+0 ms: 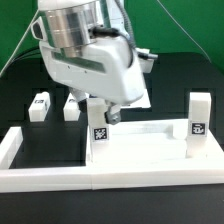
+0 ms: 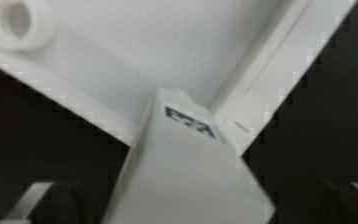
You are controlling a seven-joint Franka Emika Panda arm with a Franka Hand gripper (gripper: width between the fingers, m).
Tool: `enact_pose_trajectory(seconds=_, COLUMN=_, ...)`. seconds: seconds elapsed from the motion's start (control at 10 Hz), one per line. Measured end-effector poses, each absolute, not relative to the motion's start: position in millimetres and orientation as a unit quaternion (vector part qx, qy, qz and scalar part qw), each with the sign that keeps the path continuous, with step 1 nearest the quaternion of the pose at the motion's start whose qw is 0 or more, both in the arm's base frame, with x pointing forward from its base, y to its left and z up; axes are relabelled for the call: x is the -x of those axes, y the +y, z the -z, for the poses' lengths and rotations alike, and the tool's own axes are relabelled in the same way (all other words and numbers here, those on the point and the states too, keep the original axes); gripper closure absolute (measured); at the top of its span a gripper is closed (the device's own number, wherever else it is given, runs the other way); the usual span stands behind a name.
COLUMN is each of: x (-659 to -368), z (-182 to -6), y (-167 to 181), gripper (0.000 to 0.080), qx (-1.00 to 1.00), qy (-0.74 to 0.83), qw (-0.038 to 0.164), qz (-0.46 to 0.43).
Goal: Assemble desk
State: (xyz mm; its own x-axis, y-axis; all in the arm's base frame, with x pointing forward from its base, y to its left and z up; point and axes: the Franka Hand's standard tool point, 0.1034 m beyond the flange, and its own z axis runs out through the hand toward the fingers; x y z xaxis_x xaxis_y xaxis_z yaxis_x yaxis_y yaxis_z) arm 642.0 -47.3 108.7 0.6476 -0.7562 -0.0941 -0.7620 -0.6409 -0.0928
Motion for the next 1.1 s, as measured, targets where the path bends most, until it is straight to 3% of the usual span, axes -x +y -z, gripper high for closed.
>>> enact_pose_trajectory(seconds=0.3, x=-641.7, z=-108.0, y=-49.8, gripper=0.0152, qx=0.942, qy=0.329, qw=0.063, qz=-0.017)
enact_pose_trajectory(seconds=0.5, x=-644.1, z=-108.2, y=-47.6, gripper=0.015, qx=0.987, qy=0.155, qw=0.037, qz=-0.001)
enact_pose_trajectory(seconds=0.7, x=-641.6, z=-106.1, y=-48.6, gripper=0.015, qx=0.999, qy=0.019, qw=0.037, qz=0.0)
enact_pose_trajectory(seconds=0.9, x=-639.0, z=-103.3, y=-48.9, gripper=0.015, qx=0.999, qy=-0.011, qw=0.037, qz=0.0)
enact_pose_trajectory(seconds=1.0, x=-639.0, z=-103.3, y=-48.8, gripper=0.0257, qx=0.999, qy=0.005, qw=0.038, qz=-0.001)
enact_pose_trajectory(seconds=1.1, x=-639.0, z=-103.2, y=-48.9, gripper=0.0257, qx=0.999, qy=0.01, qw=0.038, qz=-0.001)
